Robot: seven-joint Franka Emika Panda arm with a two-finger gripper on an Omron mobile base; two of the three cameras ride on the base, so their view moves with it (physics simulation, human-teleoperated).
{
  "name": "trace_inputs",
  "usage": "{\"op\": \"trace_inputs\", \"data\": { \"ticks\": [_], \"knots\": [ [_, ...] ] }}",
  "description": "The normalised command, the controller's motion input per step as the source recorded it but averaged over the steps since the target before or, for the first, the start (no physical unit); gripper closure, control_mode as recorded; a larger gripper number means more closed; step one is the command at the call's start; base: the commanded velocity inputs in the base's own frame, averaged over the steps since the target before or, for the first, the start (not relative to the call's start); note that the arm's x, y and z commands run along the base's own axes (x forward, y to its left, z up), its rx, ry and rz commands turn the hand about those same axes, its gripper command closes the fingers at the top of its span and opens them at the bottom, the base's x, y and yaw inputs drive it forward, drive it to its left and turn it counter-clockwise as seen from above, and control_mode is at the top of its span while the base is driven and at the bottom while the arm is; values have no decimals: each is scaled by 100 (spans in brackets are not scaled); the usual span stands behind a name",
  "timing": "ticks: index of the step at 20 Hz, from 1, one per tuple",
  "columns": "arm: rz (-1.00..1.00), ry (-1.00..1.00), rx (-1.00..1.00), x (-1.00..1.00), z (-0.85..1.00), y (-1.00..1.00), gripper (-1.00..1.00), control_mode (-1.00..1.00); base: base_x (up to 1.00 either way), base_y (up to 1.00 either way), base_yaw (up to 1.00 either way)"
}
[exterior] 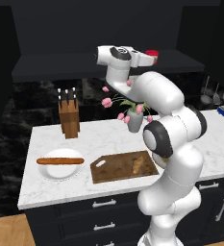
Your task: From the different types of pastries on the counter, select a croissant and place it on the cutting board. Then retrieve a jar of jam from the cabinet and place it alongside the croissant on the cutting board.
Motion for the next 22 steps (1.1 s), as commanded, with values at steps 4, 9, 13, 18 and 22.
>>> {"op": "trace_inputs", "data": {
  "ticks": [4, 9, 13, 18, 22],
  "knots": [
    [7, 8, 0, 0, -11, -2, -100, -100, 0, 0, 0],
    [18, 4, 0, -13, -17, 0, -100, -100, 0, 0, 0],
    [27, 0, 0, -1, -4, 1, -100, -100, 0, 0, 0],
    [1, -17, 0, -26, 2, -31, -100, -100, 0, 0, 0],
    [0, -12, 0, -10, 0, -17, -100, -100, 0, 0, 0]
  ]
}}
